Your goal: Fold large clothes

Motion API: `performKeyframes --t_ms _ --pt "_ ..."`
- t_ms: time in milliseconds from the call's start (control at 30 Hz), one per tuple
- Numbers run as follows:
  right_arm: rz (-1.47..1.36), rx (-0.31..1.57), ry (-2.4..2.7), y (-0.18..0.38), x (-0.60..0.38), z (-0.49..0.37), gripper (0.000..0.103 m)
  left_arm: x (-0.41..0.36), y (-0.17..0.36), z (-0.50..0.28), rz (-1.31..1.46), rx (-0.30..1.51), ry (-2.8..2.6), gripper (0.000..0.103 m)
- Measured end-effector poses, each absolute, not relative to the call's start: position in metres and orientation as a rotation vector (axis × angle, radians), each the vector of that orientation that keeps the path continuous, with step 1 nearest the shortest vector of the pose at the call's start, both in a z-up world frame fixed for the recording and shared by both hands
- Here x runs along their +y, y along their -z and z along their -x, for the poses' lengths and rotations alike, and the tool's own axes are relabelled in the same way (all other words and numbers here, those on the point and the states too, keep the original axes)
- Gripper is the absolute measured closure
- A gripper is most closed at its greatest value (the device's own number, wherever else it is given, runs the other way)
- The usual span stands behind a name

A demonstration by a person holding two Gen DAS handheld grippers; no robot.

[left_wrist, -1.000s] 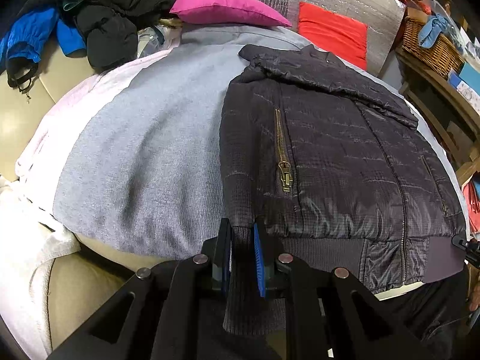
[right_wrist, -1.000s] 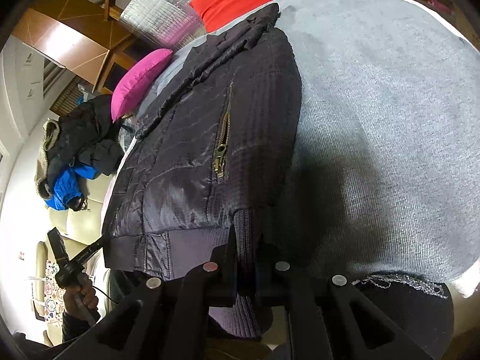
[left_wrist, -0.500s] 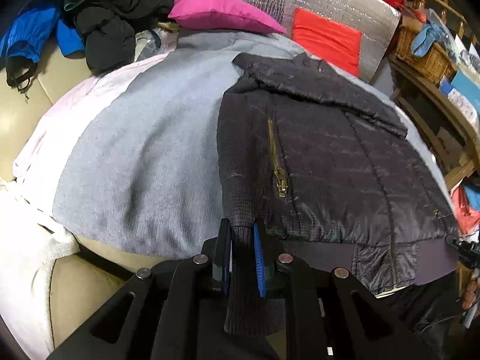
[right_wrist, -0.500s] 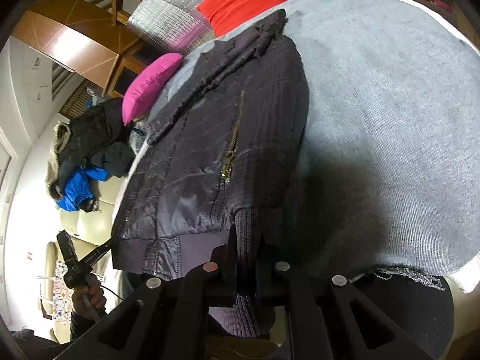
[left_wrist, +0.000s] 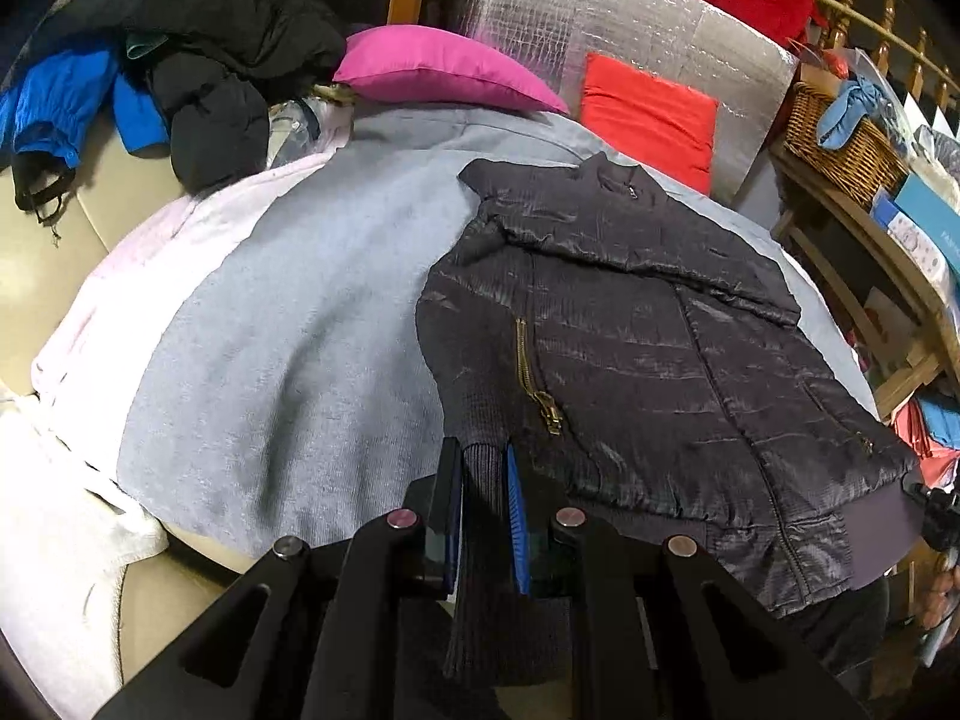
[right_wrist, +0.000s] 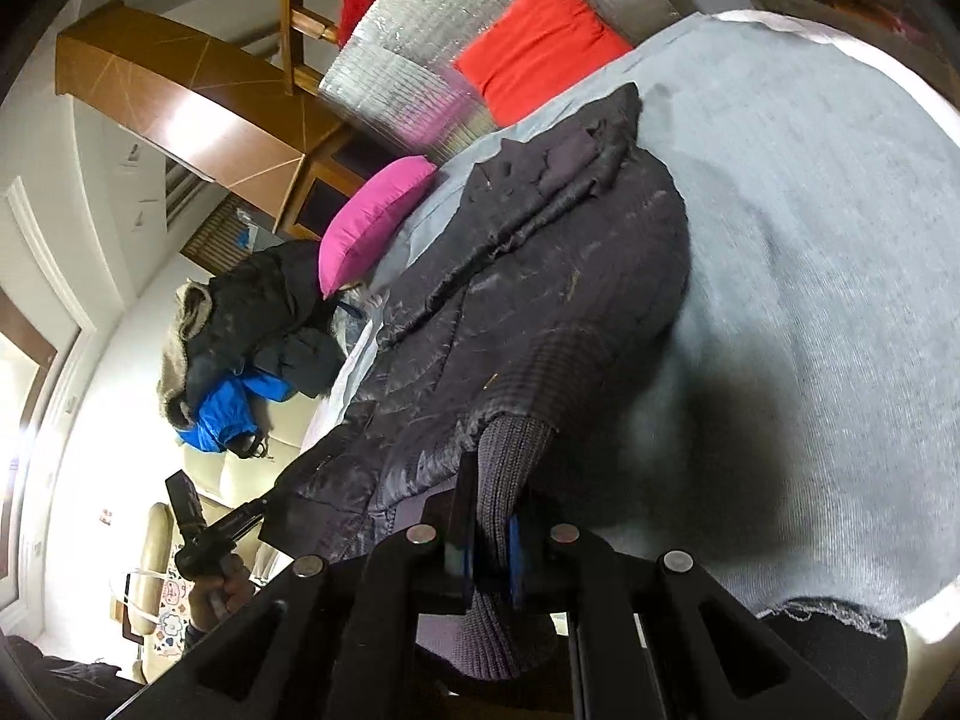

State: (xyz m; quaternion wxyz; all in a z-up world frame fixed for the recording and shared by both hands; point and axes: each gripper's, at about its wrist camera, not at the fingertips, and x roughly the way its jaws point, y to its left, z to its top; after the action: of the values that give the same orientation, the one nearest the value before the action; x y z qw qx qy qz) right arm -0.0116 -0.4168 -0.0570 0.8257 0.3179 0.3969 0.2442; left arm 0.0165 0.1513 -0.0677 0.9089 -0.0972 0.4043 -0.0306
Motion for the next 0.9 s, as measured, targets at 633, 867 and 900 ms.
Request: performKeyframes --t_ms 633,867,900 --pt "-0.66 0.853 -0.501 0.051 -0.412 0.007 0.095 0.163 0.075 -0.015 0.231 0.841 0.089 0.088" --pt "-0.666 0.845 -0.503 0.047 -0.411 0.005 0.095 0.172 0.069 -0.019 0.305 0.829 0.126 0.088" --pt "-0.668 0.841 -0.503 0.046 -0.411 0.004 0.095 0.173 0.067 -0.02 0.316 0.825 0.132 0.088"
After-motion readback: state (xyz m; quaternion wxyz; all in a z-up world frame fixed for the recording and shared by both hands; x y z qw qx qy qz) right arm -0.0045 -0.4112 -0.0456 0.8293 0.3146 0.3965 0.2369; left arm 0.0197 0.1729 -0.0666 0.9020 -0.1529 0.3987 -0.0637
